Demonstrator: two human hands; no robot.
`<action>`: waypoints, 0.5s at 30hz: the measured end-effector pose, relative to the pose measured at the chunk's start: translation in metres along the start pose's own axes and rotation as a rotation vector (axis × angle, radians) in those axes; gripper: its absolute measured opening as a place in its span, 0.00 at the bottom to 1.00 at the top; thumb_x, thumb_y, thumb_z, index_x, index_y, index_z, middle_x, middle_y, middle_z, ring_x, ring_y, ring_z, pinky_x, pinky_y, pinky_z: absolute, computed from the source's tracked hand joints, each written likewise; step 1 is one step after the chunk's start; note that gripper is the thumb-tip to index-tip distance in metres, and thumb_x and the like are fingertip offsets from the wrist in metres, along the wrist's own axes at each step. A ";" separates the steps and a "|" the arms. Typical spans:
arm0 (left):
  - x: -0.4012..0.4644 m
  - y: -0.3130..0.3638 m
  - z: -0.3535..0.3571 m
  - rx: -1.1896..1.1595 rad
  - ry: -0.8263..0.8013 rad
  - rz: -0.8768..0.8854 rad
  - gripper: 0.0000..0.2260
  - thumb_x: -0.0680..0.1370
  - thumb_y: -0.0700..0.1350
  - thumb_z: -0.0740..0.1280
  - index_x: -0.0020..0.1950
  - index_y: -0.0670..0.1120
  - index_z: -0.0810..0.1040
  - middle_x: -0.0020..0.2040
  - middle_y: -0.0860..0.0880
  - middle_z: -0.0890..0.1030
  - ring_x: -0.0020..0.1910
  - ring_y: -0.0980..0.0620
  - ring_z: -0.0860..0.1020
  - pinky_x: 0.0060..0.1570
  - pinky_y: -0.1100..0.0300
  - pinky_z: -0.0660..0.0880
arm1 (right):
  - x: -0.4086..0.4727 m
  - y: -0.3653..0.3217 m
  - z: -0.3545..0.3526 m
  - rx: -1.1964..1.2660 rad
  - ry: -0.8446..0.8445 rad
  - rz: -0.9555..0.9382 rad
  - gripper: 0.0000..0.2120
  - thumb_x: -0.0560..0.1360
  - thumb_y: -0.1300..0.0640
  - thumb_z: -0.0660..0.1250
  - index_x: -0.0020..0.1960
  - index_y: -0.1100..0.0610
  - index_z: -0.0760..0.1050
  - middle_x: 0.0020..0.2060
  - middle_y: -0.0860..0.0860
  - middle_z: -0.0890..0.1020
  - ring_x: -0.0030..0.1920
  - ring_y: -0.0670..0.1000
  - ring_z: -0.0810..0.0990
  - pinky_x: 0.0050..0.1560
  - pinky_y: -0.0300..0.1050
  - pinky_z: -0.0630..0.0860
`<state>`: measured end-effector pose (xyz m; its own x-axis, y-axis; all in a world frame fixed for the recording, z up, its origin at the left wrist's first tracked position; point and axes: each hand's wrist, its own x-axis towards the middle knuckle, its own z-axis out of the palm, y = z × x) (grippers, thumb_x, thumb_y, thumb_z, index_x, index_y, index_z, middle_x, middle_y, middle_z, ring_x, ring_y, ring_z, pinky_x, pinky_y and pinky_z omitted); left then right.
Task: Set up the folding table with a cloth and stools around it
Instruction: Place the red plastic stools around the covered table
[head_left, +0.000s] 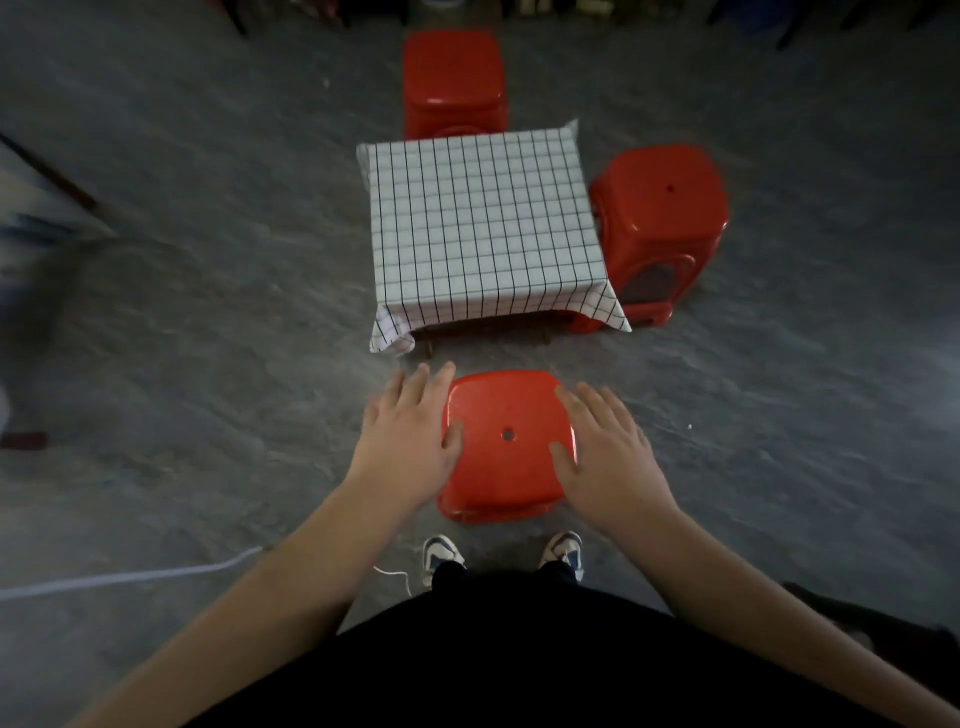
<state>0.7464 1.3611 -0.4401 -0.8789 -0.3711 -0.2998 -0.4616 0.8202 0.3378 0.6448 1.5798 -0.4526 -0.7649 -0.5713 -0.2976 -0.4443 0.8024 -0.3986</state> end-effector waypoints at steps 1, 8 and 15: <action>0.000 0.005 -0.010 -0.003 0.008 0.019 0.30 0.79 0.55 0.56 0.79 0.53 0.51 0.80 0.47 0.56 0.79 0.44 0.52 0.73 0.40 0.59 | -0.004 0.000 -0.009 0.010 0.027 0.012 0.30 0.78 0.43 0.57 0.78 0.44 0.52 0.79 0.48 0.56 0.80 0.51 0.48 0.77 0.58 0.54; 0.027 0.044 -0.041 0.004 0.001 0.108 0.29 0.80 0.56 0.57 0.79 0.53 0.52 0.79 0.49 0.58 0.79 0.46 0.51 0.76 0.44 0.56 | -0.007 0.028 -0.068 0.074 0.117 0.147 0.32 0.78 0.44 0.57 0.80 0.46 0.52 0.79 0.48 0.57 0.80 0.51 0.49 0.77 0.55 0.54; 0.076 0.127 -0.032 0.006 0.024 0.150 0.29 0.80 0.56 0.58 0.79 0.54 0.53 0.79 0.50 0.59 0.78 0.47 0.53 0.75 0.44 0.57 | 0.021 0.108 -0.120 0.062 0.158 0.180 0.32 0.79 0.48 0.62 0.80 0.49 0.55 0.79 0.50 0.59 0.79 0.52 0.50 0.78 0.55 0.55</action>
<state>0.6168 1.4228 -0.3912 -0.9405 -0.2547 -0.2249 -0.3244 0.8696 0.3721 0.5250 1.6757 -0.3982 -0.8945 -0.3826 -0.2315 -0.2686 0.8736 -0.4058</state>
